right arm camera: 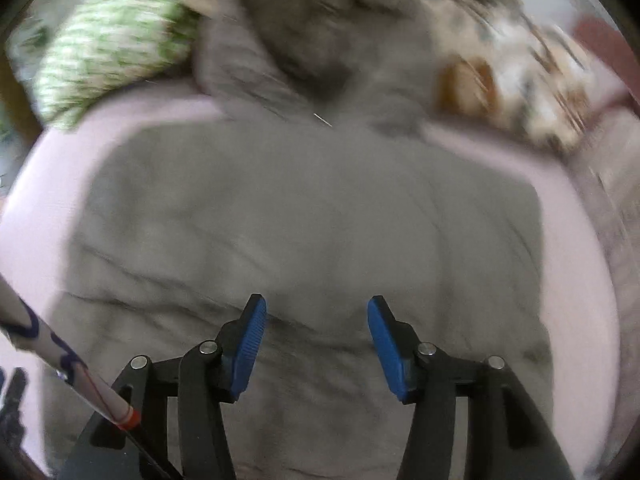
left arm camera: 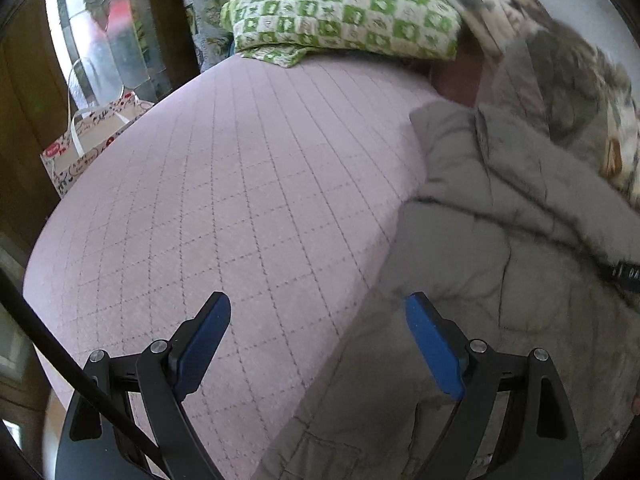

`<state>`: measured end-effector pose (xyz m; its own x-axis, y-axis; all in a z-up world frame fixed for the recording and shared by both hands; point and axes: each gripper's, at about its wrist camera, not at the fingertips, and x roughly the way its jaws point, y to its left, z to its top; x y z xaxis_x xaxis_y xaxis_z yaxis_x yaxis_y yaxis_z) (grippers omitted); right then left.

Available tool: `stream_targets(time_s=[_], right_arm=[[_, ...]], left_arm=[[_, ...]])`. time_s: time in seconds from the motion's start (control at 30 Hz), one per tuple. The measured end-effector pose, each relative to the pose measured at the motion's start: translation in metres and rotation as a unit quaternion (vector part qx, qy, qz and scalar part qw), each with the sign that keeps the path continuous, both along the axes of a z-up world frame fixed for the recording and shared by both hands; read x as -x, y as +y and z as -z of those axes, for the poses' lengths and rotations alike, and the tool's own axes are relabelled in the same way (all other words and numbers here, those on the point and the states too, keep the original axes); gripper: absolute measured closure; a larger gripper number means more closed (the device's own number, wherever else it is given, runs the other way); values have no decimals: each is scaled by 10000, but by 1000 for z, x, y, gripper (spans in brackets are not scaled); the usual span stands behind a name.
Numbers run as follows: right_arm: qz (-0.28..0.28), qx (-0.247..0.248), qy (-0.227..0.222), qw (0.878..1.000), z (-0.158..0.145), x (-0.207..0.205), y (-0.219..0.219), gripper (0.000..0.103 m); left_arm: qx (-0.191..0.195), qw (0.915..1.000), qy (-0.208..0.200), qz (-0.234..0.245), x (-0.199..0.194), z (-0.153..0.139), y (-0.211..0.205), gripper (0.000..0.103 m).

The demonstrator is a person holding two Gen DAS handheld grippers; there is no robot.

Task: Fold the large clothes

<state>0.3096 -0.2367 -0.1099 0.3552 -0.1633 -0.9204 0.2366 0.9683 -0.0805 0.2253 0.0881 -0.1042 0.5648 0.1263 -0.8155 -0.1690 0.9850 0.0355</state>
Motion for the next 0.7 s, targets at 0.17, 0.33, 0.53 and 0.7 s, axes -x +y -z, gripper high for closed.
stream_targets(time_s=[0.17,0.33,0.53,0.7], right_arm=[[530,-232,183,9982,28,17,-35,37],[328,-287,-183,9989,0,37,-33,37],[7,-139,-726,9973,-43,55,-28,36],[45,-200,-793,9966,-57,40,-38,35]], left_arm=[[-220,9994,-243,102,11,-11,-11,14],[-270,9977,-514,349,16,-22,-29,14],[-163,9950,-660,735,17,-29,-53,14],[126,9948,-466,893,7,-25,-63,14]])
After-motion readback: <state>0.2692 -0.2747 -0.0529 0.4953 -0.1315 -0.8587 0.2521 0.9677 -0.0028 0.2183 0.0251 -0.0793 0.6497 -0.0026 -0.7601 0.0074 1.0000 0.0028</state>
